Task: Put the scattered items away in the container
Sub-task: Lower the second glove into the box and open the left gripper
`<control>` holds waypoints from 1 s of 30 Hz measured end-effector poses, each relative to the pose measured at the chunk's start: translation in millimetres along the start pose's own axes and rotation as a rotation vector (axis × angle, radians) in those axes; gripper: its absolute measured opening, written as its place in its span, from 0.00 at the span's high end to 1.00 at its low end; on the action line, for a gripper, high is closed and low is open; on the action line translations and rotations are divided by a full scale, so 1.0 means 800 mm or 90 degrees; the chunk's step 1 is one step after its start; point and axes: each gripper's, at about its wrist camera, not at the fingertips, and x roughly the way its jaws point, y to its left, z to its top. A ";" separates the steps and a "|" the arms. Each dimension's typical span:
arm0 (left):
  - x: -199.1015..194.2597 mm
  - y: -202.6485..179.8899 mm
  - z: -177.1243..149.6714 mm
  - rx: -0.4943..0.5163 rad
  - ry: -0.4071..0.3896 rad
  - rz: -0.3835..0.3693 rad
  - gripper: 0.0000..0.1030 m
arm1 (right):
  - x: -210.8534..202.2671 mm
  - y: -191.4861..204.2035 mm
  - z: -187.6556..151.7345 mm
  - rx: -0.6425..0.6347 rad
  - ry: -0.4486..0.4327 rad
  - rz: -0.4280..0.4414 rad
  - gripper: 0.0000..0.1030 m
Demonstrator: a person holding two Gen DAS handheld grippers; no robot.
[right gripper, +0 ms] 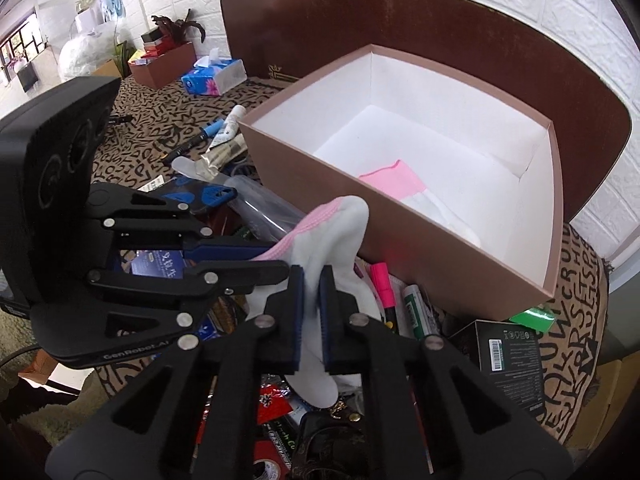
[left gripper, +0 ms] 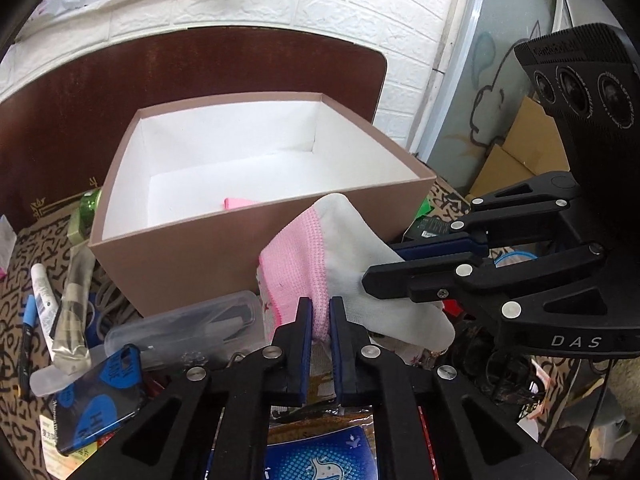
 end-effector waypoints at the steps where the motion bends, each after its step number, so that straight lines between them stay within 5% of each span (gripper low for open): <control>1: -0.002 0.000 0.001 -0.002 -0.004 -0.001 0.93 | -0.002 0.001 0.001 -0.001 -0.002 0.000 0.92; 20: -0.050 -0.013 0.036 -0.009 -0.083 0.023 0.94 | -0.058 0.006 0.029 -0.009 -0.071 -0.026 0.92; 30: -0.041 0.002 0.109 -0.013 -0.108 0.058 0.94 | -0.071 -0.030 0.088 0.013 -0.099 -0.049 0.92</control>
